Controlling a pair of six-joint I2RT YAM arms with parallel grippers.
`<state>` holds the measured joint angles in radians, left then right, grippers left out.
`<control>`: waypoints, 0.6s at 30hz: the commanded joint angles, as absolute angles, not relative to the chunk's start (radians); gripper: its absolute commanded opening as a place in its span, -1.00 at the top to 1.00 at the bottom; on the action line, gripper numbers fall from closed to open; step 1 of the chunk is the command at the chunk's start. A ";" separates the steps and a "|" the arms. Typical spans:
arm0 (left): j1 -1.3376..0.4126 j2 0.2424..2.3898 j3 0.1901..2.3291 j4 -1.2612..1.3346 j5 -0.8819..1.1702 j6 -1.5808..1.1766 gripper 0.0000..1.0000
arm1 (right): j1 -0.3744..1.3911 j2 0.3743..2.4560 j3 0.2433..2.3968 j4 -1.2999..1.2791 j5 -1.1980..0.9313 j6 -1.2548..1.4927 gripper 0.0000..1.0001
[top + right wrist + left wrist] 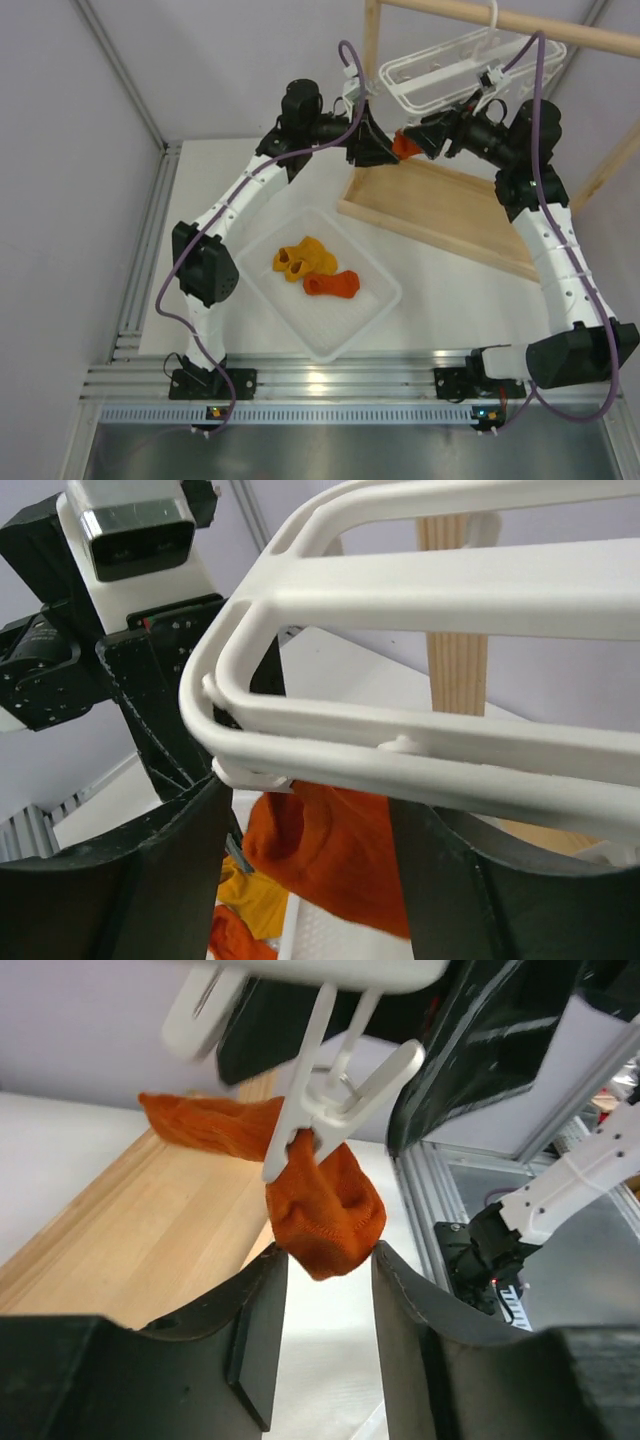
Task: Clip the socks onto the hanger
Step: Clamp the sock onto the hanger.
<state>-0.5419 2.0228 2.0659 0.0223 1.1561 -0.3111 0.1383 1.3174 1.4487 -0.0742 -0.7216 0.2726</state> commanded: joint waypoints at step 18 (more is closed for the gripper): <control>-0.489 1.746 1.661 0.233 0.718 -0.152 -0.43 | -0.100 1.157 1.433 -0.193 -0.721 0.268 -0.48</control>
<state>-0.4961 1.7401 1.6165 0.0879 0.7628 -0.1493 -0.0753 1.1709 1.4380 -0.1780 -0.7521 0.2806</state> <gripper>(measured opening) 0.686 0.745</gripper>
